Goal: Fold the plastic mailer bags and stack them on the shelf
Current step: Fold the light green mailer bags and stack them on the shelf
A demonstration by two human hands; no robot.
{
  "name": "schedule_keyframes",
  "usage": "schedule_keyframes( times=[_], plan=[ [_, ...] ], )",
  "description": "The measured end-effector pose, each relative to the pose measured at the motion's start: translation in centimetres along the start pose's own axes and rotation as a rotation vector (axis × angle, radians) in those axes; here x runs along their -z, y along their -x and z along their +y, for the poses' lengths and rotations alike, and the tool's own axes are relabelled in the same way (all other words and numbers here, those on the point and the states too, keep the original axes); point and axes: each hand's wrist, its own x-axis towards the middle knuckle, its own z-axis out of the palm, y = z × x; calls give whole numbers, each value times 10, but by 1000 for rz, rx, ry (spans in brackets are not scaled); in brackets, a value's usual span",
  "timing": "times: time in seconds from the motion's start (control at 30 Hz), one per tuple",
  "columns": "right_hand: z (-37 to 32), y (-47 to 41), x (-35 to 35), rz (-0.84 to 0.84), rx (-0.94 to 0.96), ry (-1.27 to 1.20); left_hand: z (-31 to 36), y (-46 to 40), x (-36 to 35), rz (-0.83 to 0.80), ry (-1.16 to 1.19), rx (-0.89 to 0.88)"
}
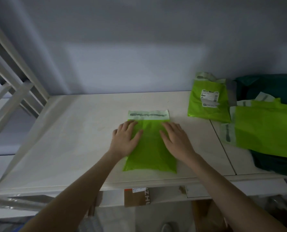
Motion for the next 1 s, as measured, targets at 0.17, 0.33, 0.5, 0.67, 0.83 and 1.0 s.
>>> schedule_keyframes(
  times=[0.17, 0.33, 0.5, 0.67, 0.83, 1.0],
  plan=[
    [-8, -50, -17, -21, 88, 20, 3, -52, -11, -74, -177, -226],
    [0, -67, -34, -239, 154, 62, -9, -68, -28, -214, -254, -229],
    [9, -62, -43, -229, 24, 175, -14, -64, -29, -231, -243, -132],
    [13, -57, -42, -176, -196, 226, -11, -60, -28, -172, -286, 49],
    [10, -57, -42, -160, -259, 233, -8, -59, -28, -145, -331, 151],
    [12, -57, -39, -201, -250, 171, -9, -59, -29, -121, -326, 175]
  ],
)
